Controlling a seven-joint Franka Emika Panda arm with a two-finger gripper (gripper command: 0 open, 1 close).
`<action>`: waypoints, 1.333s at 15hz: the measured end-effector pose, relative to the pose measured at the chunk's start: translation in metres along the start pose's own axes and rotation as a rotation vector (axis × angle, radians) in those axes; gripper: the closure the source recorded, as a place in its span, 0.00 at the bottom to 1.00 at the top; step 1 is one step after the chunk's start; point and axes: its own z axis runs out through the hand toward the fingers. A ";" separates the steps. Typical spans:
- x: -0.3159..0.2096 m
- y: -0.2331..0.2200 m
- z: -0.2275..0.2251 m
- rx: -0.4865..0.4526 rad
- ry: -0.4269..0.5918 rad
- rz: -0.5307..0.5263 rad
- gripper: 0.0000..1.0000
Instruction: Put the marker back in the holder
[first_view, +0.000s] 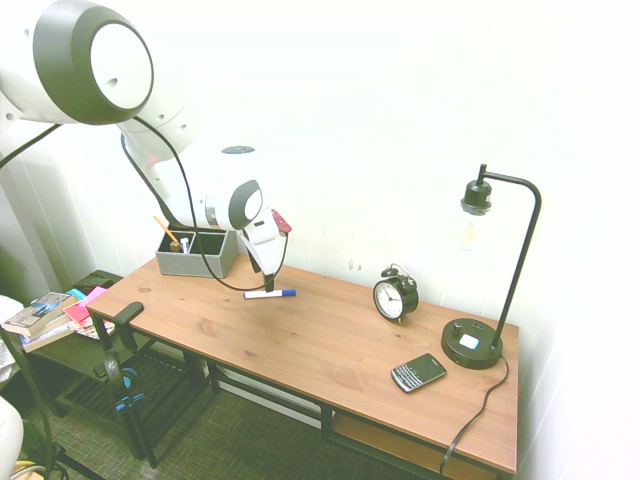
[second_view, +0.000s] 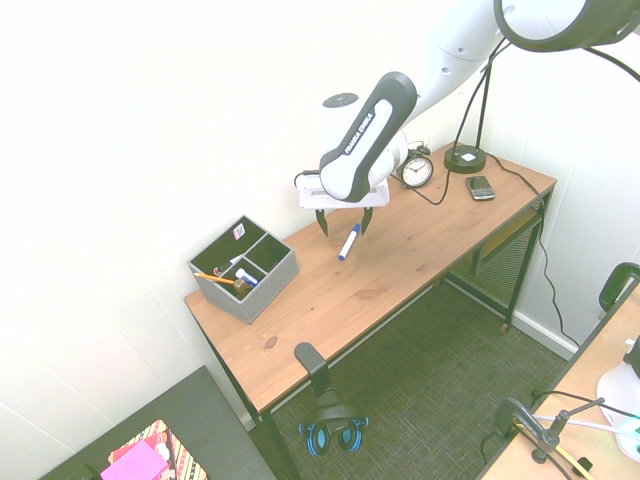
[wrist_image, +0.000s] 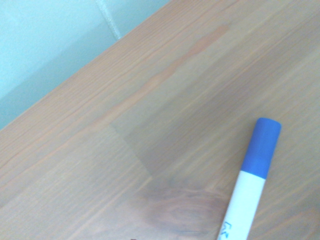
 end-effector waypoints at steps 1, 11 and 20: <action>-0.002 -0.002 0.004 -0.002 -0.001 0.003 1.00; -0.003 -0.005 0.037 -0.009 -0.001 0.038 1.00; -0.003 -0.004 0.038 -0.012 -0.013 0.052 1.00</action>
